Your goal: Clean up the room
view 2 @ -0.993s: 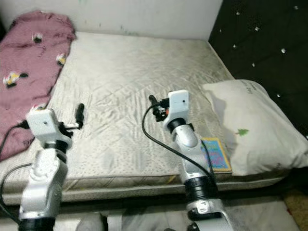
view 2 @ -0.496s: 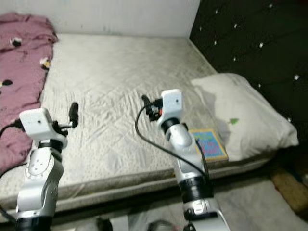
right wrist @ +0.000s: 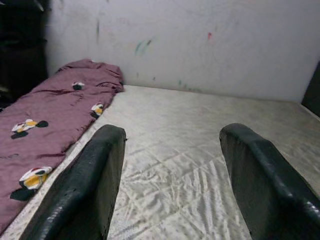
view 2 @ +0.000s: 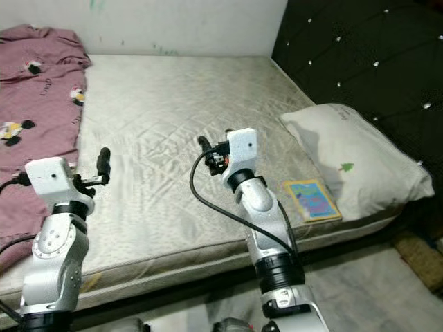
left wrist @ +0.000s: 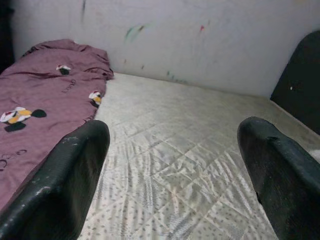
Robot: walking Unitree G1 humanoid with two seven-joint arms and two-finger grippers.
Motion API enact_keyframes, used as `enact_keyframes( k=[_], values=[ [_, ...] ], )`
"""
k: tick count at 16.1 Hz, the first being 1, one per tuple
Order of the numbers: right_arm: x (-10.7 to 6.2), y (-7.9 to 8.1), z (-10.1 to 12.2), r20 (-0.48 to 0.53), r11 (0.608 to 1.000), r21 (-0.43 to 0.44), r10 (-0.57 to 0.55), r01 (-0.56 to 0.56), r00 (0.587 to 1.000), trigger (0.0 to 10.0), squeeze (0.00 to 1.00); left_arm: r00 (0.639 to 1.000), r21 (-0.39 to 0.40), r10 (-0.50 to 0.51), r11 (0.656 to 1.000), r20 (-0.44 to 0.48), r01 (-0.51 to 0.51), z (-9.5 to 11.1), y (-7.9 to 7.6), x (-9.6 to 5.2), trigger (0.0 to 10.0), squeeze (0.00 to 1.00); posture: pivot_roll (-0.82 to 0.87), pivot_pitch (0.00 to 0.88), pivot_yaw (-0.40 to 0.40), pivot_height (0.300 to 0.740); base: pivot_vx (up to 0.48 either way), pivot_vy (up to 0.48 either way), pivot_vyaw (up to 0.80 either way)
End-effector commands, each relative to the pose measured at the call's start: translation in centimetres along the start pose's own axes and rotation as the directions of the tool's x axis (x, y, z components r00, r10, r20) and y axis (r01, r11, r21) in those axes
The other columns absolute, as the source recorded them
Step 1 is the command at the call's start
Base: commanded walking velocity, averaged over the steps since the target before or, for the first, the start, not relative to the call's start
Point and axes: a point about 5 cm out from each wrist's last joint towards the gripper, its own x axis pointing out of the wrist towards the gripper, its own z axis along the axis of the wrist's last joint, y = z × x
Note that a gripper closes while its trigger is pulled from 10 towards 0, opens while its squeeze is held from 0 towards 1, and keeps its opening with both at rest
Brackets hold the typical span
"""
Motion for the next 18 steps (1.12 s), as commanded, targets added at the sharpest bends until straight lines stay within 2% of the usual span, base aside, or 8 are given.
enact_keyframes(
  k=[1,18],
  values=[
    [-0.36,-1.18,0.09,0.000,0.999,-0.012,-0.037,0.037,0.999,10.0,0.00,0.999,-0.015,-0.035,0.999,0.000,0.035,0.10,-1.01,0.08,10.0,0.00,-0.01,0.000,-0.096,0.740,0.000,0.476,0.00],
    [-0.25,-1.07,0.09,0.000,0.999,-0.026,-0.021,0.021,1.000,10.0,0.00,0.999,-0.013,-0.045,0.999,0.002,0.046,0.02,-1.25,0.25,10.0,0.00,-0.02,0.000,-0.098,0.740,0.000,0.474,0.00]
  ],
)
